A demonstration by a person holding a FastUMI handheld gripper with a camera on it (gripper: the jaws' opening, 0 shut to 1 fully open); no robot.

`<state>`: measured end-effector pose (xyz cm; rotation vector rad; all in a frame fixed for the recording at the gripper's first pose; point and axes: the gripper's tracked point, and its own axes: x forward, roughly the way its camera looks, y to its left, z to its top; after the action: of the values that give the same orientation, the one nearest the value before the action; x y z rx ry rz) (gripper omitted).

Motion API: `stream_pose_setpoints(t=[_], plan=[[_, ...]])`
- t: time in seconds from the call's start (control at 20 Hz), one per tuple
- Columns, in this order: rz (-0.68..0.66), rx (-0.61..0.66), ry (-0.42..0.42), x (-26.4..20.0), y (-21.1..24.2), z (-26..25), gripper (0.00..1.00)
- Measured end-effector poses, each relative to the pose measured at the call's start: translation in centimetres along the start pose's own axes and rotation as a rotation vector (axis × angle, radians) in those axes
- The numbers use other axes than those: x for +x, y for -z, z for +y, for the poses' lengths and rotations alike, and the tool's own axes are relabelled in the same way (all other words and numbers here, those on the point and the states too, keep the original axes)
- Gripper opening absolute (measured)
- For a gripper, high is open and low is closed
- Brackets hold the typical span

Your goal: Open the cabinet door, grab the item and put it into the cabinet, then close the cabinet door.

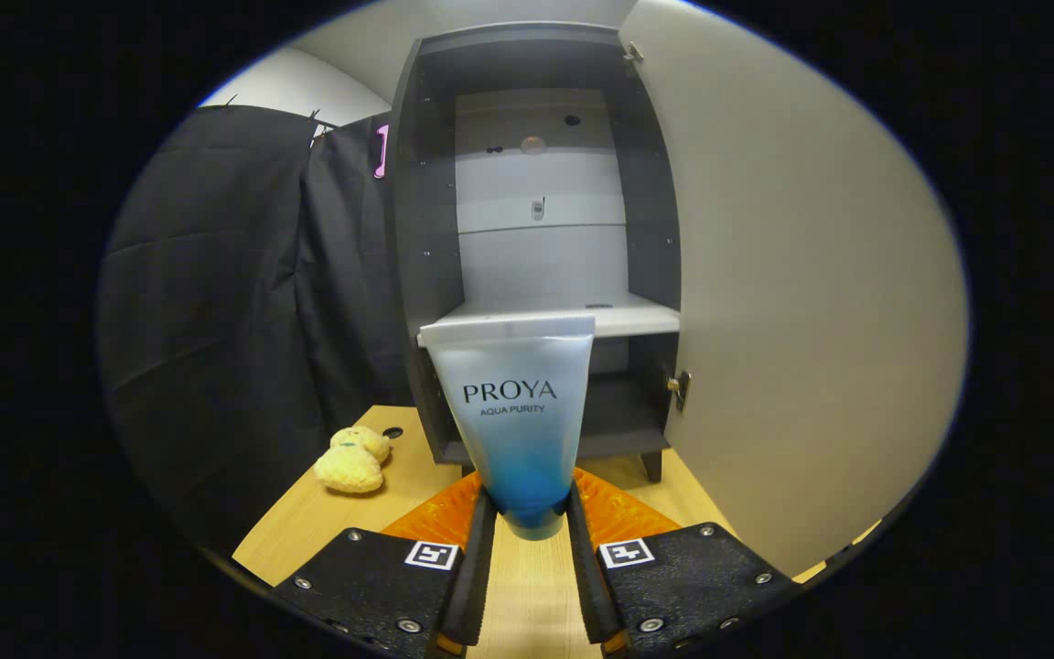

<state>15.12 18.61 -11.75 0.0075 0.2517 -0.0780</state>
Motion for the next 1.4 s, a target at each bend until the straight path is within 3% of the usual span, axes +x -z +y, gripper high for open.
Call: stream_pose_setpoints(t=[0.3,0.7,1.05,1.4], plan=[[-0.058,-0.075,-0.007,7.2,-9.5,0.5,0.42],[-0.067,-0.128,0.007,19.0,-16.5,-1.0,0.42],[-0.029,-0.126,-0.006,25.4,-15.9,-1.0,0.42],[0.033,-0.077,-0.01,27.4,-13.3,-1.6,0.42]])
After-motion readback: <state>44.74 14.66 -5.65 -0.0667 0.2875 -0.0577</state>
